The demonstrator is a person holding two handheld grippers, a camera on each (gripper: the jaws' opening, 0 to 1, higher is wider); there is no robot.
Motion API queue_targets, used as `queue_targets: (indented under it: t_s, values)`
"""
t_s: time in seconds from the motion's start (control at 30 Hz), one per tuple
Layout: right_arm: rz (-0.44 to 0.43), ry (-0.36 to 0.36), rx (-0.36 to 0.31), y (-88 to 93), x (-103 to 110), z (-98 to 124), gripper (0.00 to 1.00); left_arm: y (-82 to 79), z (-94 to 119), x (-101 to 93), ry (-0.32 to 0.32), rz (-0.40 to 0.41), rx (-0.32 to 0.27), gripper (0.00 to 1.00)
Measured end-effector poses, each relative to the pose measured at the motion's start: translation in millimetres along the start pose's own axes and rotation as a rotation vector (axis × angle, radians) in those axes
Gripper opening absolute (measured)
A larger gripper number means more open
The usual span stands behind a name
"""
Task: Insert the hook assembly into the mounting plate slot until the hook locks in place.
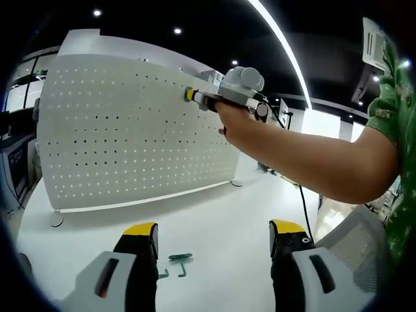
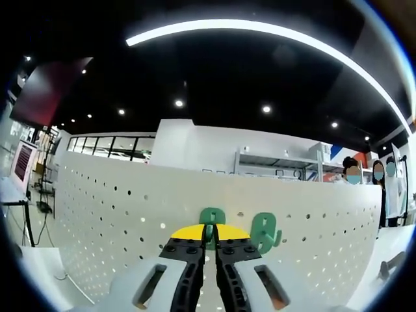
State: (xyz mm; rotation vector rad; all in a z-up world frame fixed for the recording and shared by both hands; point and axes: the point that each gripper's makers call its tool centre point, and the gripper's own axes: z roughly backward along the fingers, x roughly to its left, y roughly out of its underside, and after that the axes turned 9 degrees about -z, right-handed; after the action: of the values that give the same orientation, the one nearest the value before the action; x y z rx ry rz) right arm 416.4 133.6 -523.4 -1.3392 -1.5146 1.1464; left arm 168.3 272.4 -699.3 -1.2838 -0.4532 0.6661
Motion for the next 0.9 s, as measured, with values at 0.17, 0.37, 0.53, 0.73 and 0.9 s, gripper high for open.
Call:
queue_targets:
  t_s: [0.17, 0.37, 0.53, 0.73, 0.9]
  values:
    - [-0.003, 0.001, 0.004, 1.3, -1, 0, 0.04, 0.1, 0, 0.4, -0.001, 0.002, -0.001, 0.72]
    - [-0.005, 0.002, 0.011, 4.6, -1, 1, 0.04, 0.5, 0, 0.1, 0.0, 0.001, 0.0, 0.72]
    - [-0.011, 0.006, 0.023, 9.2, -3, 3, 0.05, 1.0, 0, 0.0, 0.001, 0.002, 0.001, 0.72]
    - [-0.018, 0.013, 0.037, 14.6, -5, 6, 0.05, 1.7, 0, 0.1, 0.0, 0.003, 0.002, 0.72]
    - [-0.022, 0.009, 0.037, 15.0, -5, 8, 0.06, 1.4, -1, -0.6, 0.002, 0.003, 0.002, 0.72]
